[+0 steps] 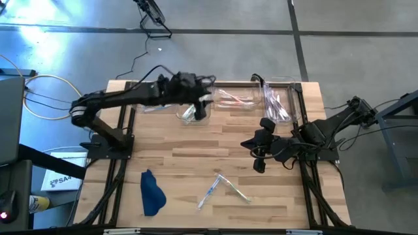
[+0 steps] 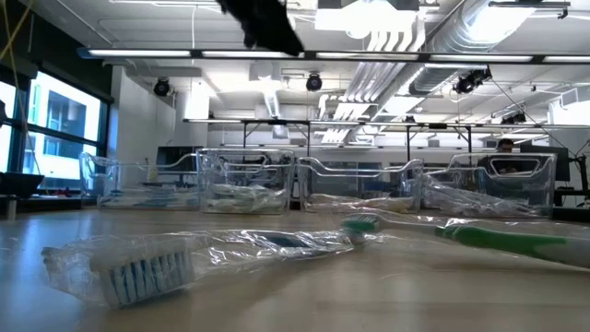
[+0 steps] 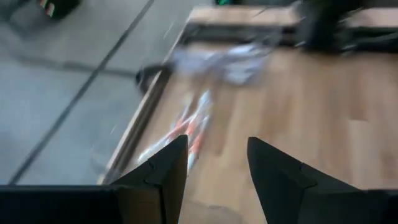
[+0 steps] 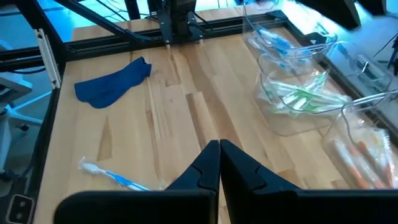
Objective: Pick & Place Toothbrushes
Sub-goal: Put the green toothbrush into the middle left transparent bin
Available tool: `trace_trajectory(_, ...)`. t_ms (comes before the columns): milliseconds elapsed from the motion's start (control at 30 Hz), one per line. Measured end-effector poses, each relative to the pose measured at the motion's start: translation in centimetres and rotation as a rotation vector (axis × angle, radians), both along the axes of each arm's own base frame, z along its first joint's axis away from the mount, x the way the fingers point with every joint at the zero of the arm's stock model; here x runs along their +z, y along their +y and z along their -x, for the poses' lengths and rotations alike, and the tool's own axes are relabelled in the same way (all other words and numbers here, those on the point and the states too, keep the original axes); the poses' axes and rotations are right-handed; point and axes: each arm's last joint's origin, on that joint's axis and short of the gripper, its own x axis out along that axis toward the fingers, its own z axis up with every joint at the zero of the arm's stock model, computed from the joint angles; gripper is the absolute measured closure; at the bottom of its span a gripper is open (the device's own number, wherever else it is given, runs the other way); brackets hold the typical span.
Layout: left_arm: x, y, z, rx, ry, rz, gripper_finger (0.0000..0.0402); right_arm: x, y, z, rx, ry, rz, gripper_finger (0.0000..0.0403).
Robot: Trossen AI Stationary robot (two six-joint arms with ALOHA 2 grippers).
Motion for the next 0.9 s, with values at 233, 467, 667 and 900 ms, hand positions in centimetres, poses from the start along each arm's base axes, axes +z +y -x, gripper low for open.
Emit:
trace_trajectory(233,3.1,-7.5,1.1,-0.256,-0.105,-0.088,0.024,-0.1,0.3,0.0,0.059,0.023,-0.072,0.04)
trace_trajectory(467,3.6,-13.5,1.9,-0.474,-0.125,-0.128,0.024,-0.1,0.3,0.0,0.064,0.026,-0.098,0.04)
trace_trajectory(667,3.4,-16.7,2.5,-0.585,-0.117,-0.117,0.024,-0.1,0.6,0.1,0.008,0.012,-0.206,0.04)
trace_trajectory(900,3.2,-17.8,2.7,-0.624,-0.102,-0.114,0.024,-0.4,1.4,0.1,0.042,0.027,-0.211,0.04)
